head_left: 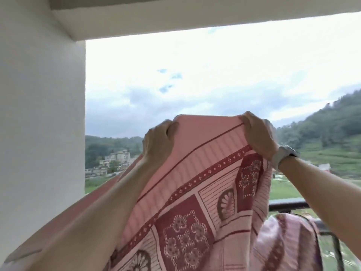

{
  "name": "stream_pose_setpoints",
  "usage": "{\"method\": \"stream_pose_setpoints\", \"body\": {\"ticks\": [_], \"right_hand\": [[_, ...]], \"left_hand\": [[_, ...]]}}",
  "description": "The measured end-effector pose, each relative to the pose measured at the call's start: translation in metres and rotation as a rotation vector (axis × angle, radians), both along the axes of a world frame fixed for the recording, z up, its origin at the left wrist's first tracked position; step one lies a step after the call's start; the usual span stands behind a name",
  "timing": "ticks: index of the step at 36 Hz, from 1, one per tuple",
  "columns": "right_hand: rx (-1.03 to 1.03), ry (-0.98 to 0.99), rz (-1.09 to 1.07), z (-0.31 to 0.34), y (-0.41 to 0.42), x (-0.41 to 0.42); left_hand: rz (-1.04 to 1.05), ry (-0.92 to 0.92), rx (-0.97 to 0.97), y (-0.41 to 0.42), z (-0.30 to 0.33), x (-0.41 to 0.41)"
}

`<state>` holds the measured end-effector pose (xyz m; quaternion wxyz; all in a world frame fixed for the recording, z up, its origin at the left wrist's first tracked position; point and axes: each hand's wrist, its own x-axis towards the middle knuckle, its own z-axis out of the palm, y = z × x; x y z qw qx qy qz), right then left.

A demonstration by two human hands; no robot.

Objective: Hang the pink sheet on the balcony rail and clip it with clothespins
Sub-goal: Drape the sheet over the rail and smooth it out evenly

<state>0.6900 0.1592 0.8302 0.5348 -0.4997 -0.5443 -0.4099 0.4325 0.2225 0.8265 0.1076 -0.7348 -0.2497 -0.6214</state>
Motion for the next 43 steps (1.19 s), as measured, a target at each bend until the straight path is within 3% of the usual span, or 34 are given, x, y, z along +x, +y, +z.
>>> {"method": "stream_pose_setpoints", "body": {"ticks": [5,10,13,15,18,25,32,40,43], "right_hand": [[0.037,-0.032,-0.191,0.004,-0.063,0.071],[-0.049,0.127,-0.249,-0.022,-0.099,0.132],[-0.319,0.294,-0.26,-0.056,-0.106,0.143],[-0.521,0.378,-0.29,-0.073,-0.106,0.137],[-0.687,0.329,-0.266,-0.083,-0.103,0.111],[-0.522,0.025,0.005,-0.094,-0.085,0.009],[-0.468,-0.197,0.086,-0.121,-0.057,-0.108],[-0.685,-0.458,0.146,-0.167,0.001,-0.252],[-0.772,-0.468,0.118,-0.181,0.028,-0.294]], "left_hand": [[-0.145,0.003,0.028,-0.044,0.01,0.083],[-0.249,0.11,-0.011,-0.081,-0.008,0.146],[-0.273,0.355,-0.151,-0.075,-0.048,0.162],[-0.202,0.629,-0.235,-0.069,-0.077,0.163],[-0.119,0.882,-0.293,-0.067,-0.108,0.154],[-0.163,0.695,-0.254,-0.06,-0.132,0.084],[0.009,0.514,-0.293,-0.026,-0.167,-0.036],[0.354,0.489,-0.304,0.024,-0.217,-0.215],[0.393,0.499,-0.305,0.041,-0.225,-0.263]]}}
